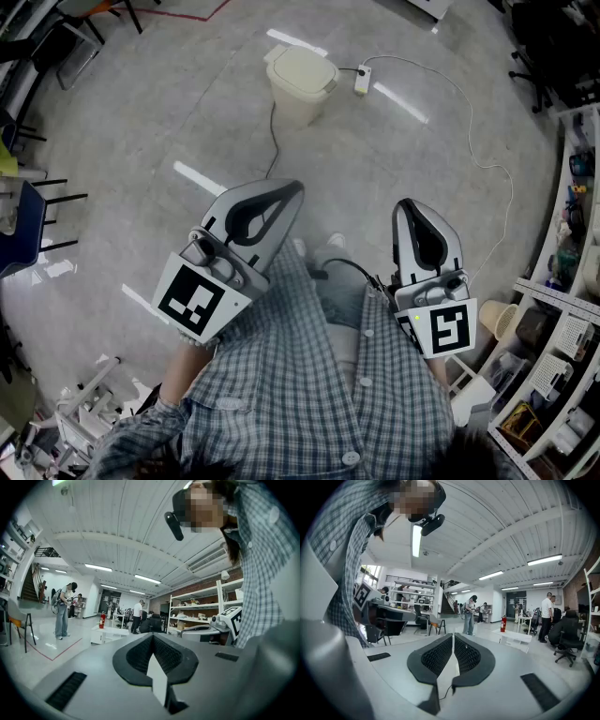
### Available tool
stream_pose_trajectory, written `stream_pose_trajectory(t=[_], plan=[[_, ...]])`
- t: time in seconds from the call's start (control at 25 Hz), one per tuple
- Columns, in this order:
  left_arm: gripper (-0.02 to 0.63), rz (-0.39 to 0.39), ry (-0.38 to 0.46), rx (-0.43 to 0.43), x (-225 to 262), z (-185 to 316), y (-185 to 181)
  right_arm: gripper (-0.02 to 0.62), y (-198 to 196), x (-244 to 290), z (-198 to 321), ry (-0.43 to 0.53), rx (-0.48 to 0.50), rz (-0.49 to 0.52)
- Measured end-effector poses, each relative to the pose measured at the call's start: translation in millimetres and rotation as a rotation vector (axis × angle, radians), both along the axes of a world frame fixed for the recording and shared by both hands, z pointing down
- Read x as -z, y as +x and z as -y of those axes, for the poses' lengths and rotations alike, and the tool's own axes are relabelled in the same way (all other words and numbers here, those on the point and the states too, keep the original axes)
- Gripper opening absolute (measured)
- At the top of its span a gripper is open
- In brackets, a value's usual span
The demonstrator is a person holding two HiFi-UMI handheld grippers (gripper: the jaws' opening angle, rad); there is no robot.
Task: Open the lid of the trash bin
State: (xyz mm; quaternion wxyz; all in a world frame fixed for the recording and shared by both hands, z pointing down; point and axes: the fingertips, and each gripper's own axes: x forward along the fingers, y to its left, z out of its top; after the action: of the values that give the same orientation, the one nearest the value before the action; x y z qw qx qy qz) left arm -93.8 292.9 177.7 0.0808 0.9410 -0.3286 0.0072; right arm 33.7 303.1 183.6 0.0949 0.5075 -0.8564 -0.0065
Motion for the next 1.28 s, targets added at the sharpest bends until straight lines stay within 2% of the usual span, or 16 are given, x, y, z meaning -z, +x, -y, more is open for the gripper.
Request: stream_pose_trajectory(t=[0.36, 1.28], plan=[[-0.002, -0.003, 0.0, -0.01, 0.7, -2.4, 6.1, 0.026, 10.6, 3.0, -2.4, 0.002, -0.033, 0.036], [-0.002, -0.012, 0.012, -0.027, 1.3, -7.5, 10.1, 0.028, 10.4, 0.4, -13.4, -0.005, -0.031, -0.002]])
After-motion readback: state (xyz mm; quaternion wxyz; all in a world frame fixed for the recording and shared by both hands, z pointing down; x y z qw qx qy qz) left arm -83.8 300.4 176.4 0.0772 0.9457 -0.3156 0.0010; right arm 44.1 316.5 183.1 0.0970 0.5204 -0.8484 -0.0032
